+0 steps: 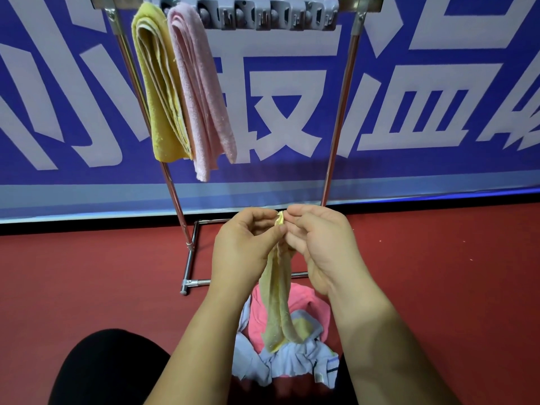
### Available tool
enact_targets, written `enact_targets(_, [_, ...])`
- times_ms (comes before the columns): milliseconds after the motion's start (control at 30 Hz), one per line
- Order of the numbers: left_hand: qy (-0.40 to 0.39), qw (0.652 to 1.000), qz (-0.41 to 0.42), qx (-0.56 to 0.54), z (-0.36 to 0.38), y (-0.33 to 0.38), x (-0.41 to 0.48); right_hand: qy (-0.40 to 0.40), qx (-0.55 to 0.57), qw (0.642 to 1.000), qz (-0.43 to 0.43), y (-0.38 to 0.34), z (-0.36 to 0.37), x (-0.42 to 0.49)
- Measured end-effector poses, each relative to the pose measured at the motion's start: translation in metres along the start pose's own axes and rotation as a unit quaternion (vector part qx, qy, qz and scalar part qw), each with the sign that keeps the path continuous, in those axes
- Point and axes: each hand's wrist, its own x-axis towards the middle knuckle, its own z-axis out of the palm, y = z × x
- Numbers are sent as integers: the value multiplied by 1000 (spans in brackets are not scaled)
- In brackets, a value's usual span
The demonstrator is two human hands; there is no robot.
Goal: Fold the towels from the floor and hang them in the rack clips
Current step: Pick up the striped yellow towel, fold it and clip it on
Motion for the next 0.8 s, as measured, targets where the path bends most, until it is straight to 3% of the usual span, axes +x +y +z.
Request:
enact_targets(467, [52, 998, 33, -9, 5, 13, -2, -29, 5, 999, -37, 5, -1, 2])
enact_targets(800, [59, 996, 6, -60, 1, 11, 0, -37, -179, 977, -114, 16, -4, 5])
